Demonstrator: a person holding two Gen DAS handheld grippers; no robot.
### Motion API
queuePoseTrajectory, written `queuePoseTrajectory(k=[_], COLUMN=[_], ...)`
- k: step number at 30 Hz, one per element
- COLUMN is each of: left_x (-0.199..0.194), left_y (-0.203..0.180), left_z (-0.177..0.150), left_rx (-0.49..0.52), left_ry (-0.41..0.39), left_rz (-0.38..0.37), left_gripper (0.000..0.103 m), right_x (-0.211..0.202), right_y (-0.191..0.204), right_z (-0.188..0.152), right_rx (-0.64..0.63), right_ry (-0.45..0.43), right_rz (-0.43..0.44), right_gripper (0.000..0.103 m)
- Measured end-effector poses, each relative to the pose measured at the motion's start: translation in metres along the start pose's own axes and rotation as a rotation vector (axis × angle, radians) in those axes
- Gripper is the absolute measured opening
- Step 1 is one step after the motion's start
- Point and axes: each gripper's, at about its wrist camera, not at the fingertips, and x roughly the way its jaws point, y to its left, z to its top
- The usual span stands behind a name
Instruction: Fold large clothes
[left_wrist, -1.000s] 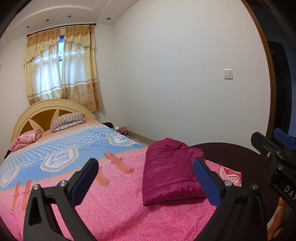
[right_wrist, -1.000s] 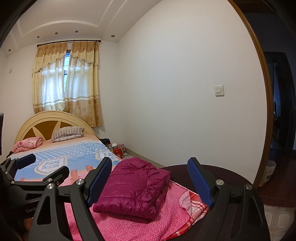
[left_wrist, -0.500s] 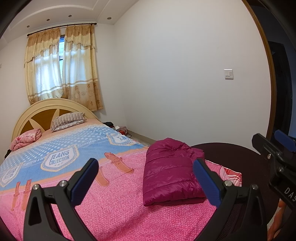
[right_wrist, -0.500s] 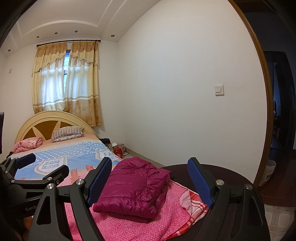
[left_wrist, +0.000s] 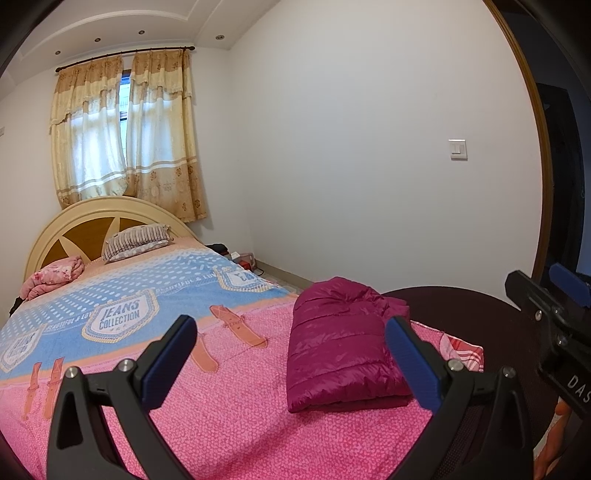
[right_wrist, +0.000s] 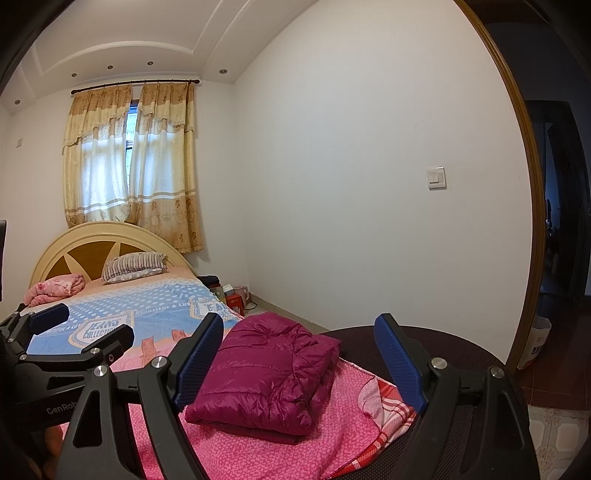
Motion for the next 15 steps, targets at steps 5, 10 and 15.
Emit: queuePoseTrajectory(k=[5, 10, 15], left_x=[0.0007, 0.0043, 0.0059], left_y=[0.0004, -0.0016, -0.0024], left_z=[0.0003, 0.0016, 0.0020], left_rx=[0.000, -0.006, -0.008], left_ry=[-0.001, 0.003, 0.001], left_rz=[0.002, 0.011, 0.016], left_gripper=[0.103, 0.103, 0.103], right_x=[-0.0008, -0.0010, -0.0011], right_y=[0.0012, 0.0015, 0.0011], right_z=[-0.0012, -0.0025, -0.0033], right_rx=[-0.002, -0.002, 0.000], right_ry=[-0.001, 0.003, 0.004], right_rz=[-0.001, -0.003, -0.004], right_gripper=[0.084, 0.084, 0.084])
